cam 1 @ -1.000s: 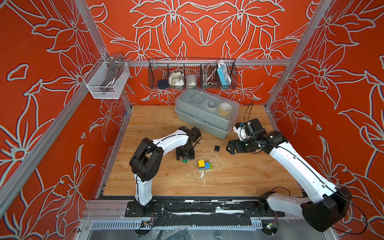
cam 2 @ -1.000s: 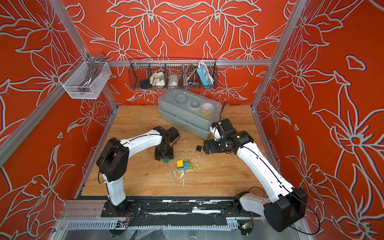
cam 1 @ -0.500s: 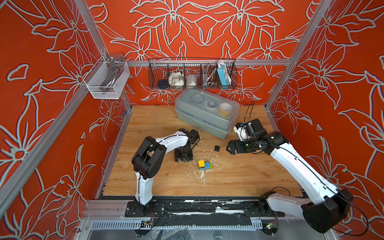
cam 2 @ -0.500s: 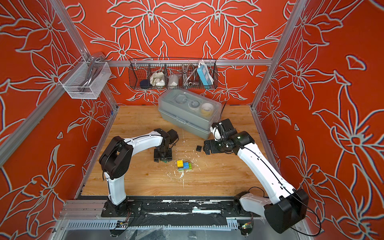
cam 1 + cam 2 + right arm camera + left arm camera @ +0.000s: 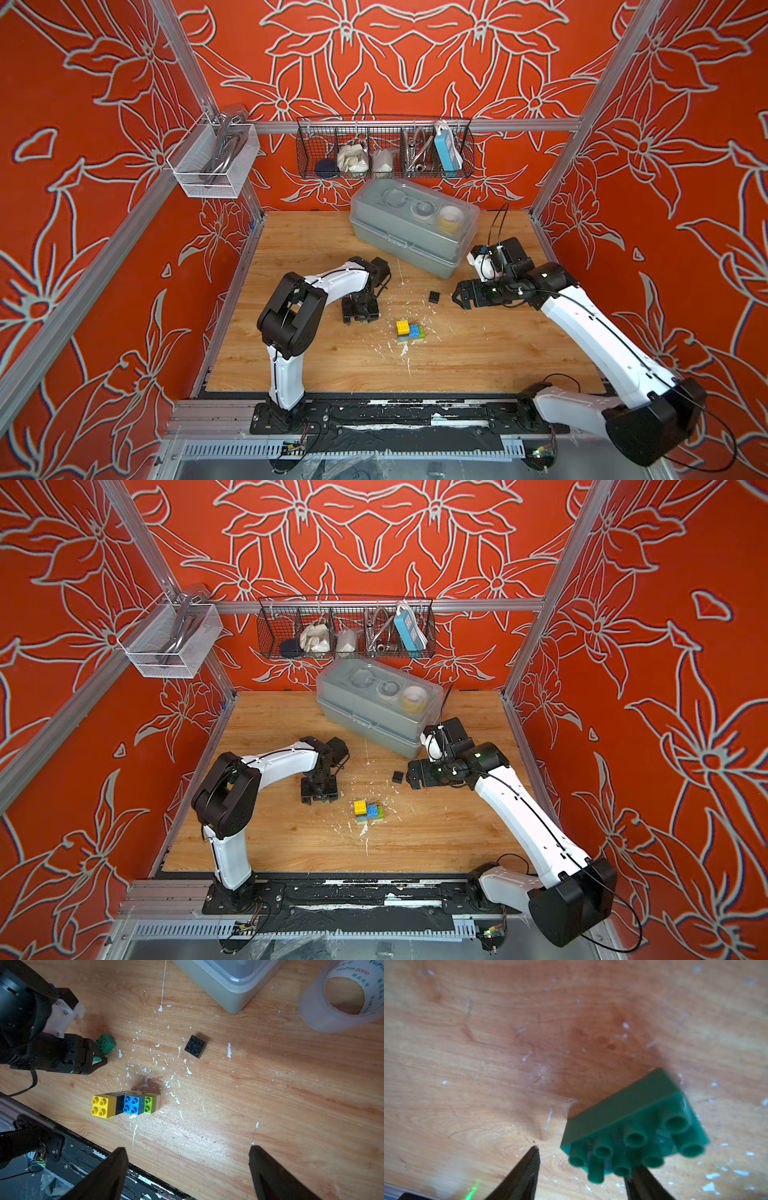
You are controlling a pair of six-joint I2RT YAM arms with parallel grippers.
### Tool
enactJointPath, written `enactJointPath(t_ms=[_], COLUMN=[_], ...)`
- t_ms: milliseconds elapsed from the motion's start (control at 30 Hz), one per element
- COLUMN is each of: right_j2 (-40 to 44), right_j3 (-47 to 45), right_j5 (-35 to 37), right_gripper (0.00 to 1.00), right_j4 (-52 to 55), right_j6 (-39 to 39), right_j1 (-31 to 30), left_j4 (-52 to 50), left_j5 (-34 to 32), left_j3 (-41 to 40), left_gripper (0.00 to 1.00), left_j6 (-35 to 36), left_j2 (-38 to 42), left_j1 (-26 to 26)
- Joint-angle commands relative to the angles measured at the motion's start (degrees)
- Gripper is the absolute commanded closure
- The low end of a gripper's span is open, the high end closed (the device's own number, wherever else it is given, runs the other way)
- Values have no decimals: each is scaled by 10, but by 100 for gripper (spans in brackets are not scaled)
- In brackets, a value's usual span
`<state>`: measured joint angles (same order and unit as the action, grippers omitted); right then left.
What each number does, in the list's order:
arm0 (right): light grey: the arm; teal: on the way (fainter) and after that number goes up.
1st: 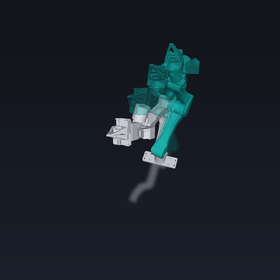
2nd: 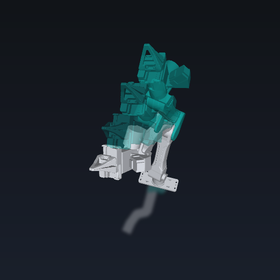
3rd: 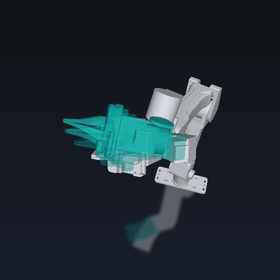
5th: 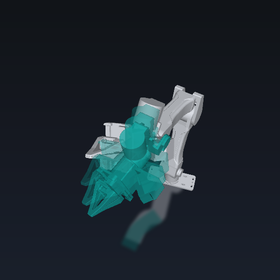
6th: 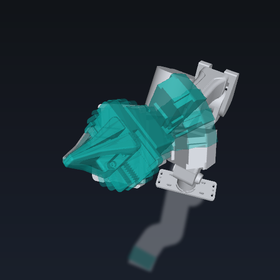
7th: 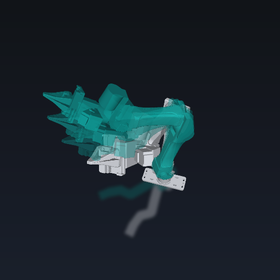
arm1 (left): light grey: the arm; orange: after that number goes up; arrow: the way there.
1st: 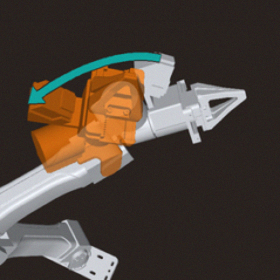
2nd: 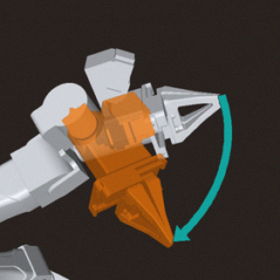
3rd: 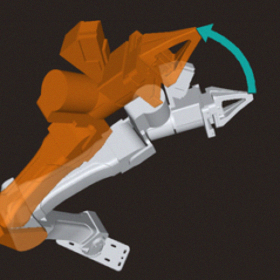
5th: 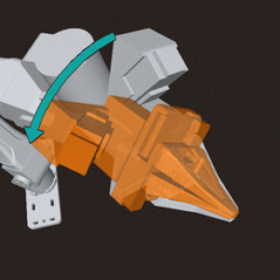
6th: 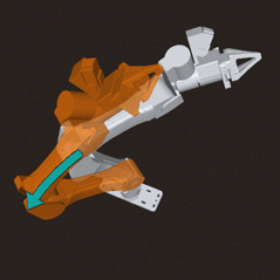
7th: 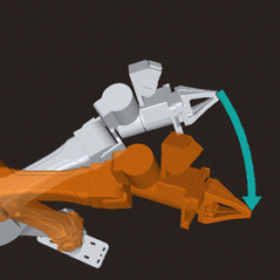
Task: Assemble a giraffe with lego
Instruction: Adjust the lego brick at the center of the board.
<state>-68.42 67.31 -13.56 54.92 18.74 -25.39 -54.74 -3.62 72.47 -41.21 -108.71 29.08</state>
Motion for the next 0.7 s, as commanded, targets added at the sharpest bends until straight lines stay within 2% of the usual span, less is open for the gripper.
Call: enactJointPath(t_ms=[0,267,433,467,567,667], right_j2=[0,-1,-3,-3,-5,-9], right_j3=[1,-2,-4,-6,-14,-13], right_j5=[-1,-1,-3,-4,-10,-14], right_gripper=[4,4,4,4,4,4], right_j4=[2,2,-2,-3,-12,-16], right_j6=[-7,-7,-5,-4,1,0], right_j1=[3,4,4,4,4,4], left_j4=[4,12,21,27,37,28], left_j5=[3,10,56,70,90,81], left_j3=[-18,-37,-43,-42,-30,1], left_gripper=[38,38,36,34,20,12], left_j6=[-8,-7,-34,-48,-80,-91], left_j2=[18,37,80,91,107,93], left_j1=[-12,-28,-35,-35,-35,-35])
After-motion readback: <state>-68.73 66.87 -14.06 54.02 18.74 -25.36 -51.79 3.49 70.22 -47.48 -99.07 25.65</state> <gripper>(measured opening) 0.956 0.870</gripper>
